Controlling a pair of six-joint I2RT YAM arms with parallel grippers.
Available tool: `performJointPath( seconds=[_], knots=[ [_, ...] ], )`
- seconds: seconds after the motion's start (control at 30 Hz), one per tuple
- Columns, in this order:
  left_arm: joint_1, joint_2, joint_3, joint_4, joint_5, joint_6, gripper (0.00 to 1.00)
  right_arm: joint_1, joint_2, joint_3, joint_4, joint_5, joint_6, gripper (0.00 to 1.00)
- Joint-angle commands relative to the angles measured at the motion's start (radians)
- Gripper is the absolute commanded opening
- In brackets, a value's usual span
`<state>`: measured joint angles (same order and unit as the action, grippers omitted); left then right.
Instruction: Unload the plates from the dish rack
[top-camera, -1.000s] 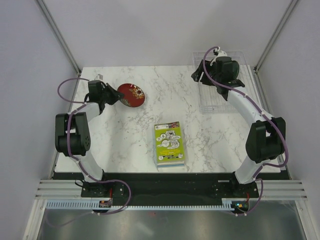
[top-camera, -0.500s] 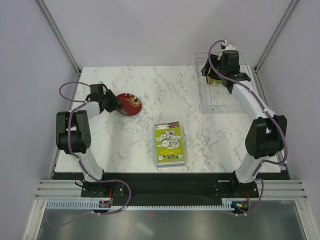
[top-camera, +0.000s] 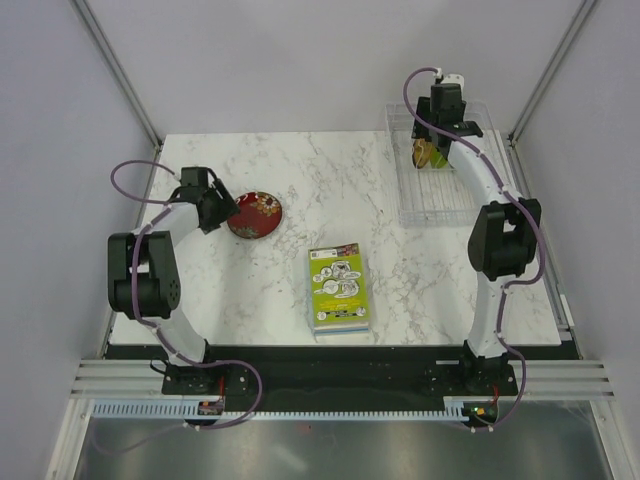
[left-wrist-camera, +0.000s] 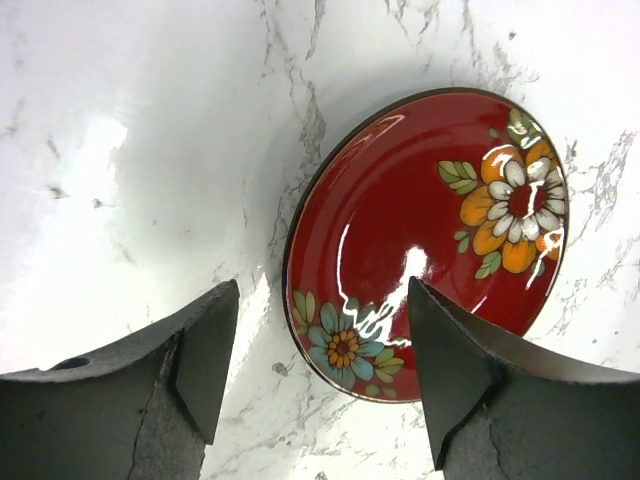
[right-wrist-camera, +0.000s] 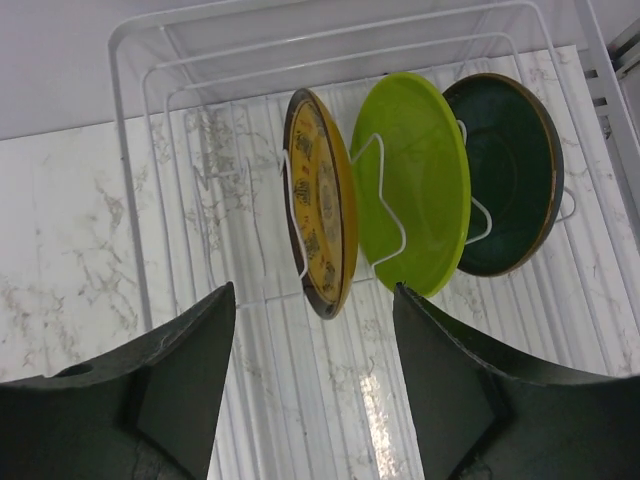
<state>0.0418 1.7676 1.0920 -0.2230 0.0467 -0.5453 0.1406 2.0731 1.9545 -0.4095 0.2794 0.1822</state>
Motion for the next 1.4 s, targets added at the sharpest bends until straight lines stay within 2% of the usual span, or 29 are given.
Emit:
performJointPath(
  seconds=[0.0,0.3,0.4,0.47,0.5,0.53,0.6,0.63,0.7,0.83,0.93,1.03,1.17,1.37],
  knots=[
    [-0.031,-0.108,0.034,-0.030,-0.145,0.065,0.75,-0.003,0.087,0.115,-0.032,0.099,-0.062,0.71],
    [-0.175,-0.238,0.065,-0.016,-0.162,0.140,0.74,-0.004,0.225,0.224,-0.032,0.139,-0.142,0.66],
    [-0.217,-0.260,0.074,-0.007,-0.157,0.153,0.74,-0.004,0.262,0.251,-0.031,0.155,-0.162,0.63],
    [-0.235,-0.269,0.078,-0.003,-0.151,0.156,0.74,-0.006,0.287,0.268,-0.029,0.161,-0.168,0.56],
    [-0.240,-0.272,0.077,0.001,-0.150,0.156,0.74,-0.006,0.295,0.274,-0.029,0.158,-0.174,0.52],
    [-0.243,-0.275,0.075,0.005,-0.150,0.154,0.74,-0.007,0.300,0.282,-0.029,0.156,-0.174,0.41],
    [-0.247,-0.277,0.078,0.010,-0.140,0.156,0.74,-0.007,0.311,0.282,-0.025,0.156,-0.200,0.28],
    [-0.247,-0.275,0.081,0.008,-0.136,0.160,0.73,-0.007,0.314,0.284,-0.023,0.158,-0.208,0.15],
    [-0.249,-0.280,0.080,0.008,-0.133,0.162,0.73,-0.006,0.312,0.282,-0.020,0.136,-0.213,0.00],
    [-0.253,-0.287,0.066,0.010,-0.136,0.156,0.73,-0.004,0.265,0.258,-0.005,0.122,-0.202,0.00],
    [-0.258,-0.289,0.054,0.013,-0.137,0.134,0.73,0.017,0.219,0.230,0.017,0.167,-0.216,0.00],
    [-0.273,-0.283,0.055,0.013,-0.139,0.127,0.72,0.071,0.179,0.207,0.047,0.294,-0.272,0.00],
    [-0.293,-0.292,0.052,0.011,-0.151,0.125,0.73,0.129,0.144,0.164,0.130,0.562,-0.369,0.00],
    [-0.301,-0.323,0.042,0.007,-0.156,0.131,0.75,0.162,0.036,0.066,0.225,0.739,-0.420,0.00]
  ],
)
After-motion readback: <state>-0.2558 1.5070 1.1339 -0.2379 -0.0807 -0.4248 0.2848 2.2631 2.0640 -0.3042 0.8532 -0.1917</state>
